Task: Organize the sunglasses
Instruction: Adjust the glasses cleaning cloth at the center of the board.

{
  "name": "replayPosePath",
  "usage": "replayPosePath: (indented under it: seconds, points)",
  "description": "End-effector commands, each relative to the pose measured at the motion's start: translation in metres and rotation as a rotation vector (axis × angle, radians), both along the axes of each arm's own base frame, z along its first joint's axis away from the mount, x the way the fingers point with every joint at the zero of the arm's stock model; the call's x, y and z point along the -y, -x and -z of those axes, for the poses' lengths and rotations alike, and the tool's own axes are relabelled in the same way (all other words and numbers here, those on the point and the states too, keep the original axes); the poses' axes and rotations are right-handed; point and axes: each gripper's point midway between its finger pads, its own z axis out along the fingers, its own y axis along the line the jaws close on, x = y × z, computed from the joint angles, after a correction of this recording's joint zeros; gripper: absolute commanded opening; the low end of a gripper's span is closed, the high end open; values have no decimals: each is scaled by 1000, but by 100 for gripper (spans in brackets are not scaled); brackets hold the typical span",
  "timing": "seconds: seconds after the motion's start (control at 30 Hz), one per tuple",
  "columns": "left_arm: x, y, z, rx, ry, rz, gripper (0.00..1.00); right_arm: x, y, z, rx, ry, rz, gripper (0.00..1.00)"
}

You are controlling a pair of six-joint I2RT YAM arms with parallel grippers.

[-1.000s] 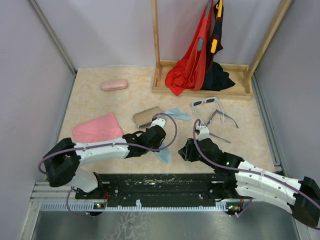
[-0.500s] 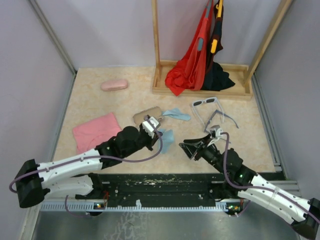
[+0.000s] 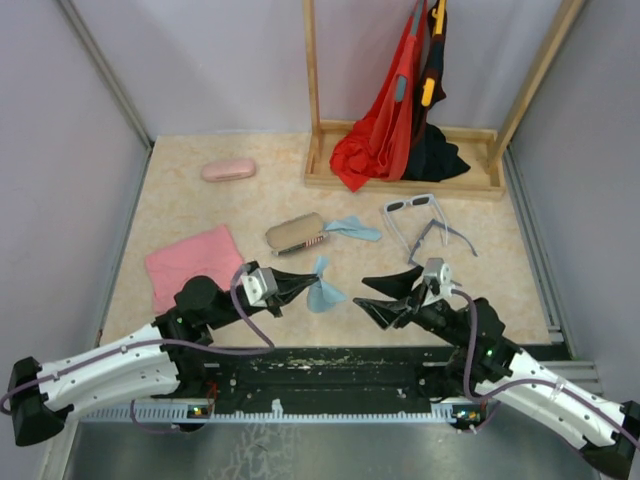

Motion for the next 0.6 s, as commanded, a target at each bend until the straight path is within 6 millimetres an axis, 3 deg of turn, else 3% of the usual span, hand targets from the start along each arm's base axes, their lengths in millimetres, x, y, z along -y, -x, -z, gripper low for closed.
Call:
replayPosePath:
  seconds: [0.0, 0.13, 0.27, 0.57]
  points:
    - [1, 19, -23, 87, 60, 104, 1, -4, 28, -53, 192, -25, -134, 51]
    - [-1, 14, -30, 71, 78, 72, 1, -8, 27, -56, 229, 11, -139, 51]
    - [-9, -14, -33, -69, 101, -98, 1, -10, 13, -53, 277, 31, -75, 55]
    - [-24, -56, -11, -286, -6, -387, 1, -14, -24, -57, 574, 170, 119, 55]
